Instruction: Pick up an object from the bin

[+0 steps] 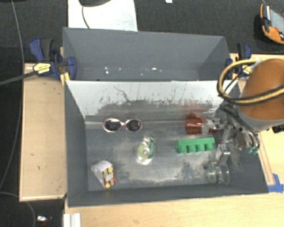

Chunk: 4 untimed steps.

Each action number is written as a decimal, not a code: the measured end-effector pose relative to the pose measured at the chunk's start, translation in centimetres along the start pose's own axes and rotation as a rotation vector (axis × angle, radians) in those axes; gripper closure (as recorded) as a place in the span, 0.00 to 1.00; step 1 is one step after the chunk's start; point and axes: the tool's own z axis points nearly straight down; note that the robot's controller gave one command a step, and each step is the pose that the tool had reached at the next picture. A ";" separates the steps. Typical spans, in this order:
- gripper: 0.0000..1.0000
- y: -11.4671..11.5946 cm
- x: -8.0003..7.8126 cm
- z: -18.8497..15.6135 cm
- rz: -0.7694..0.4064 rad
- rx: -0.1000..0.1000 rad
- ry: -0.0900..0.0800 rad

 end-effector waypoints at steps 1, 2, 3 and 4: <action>0.00 0.2 -5.6 12.2 -0.095 -0.001 0.003; 0.00 1.0 -6.8 11.8 -0.142 0.003 -0.013; 0.00 0.4 -5.9 11.9 -0.109 0.000 -0.002; 0.00 0.9 -6.7 11.7 -0.135 0.002 -0.015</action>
Offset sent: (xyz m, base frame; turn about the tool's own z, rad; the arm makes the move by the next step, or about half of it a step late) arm 0.0672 0.0101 -0.1182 -0.1433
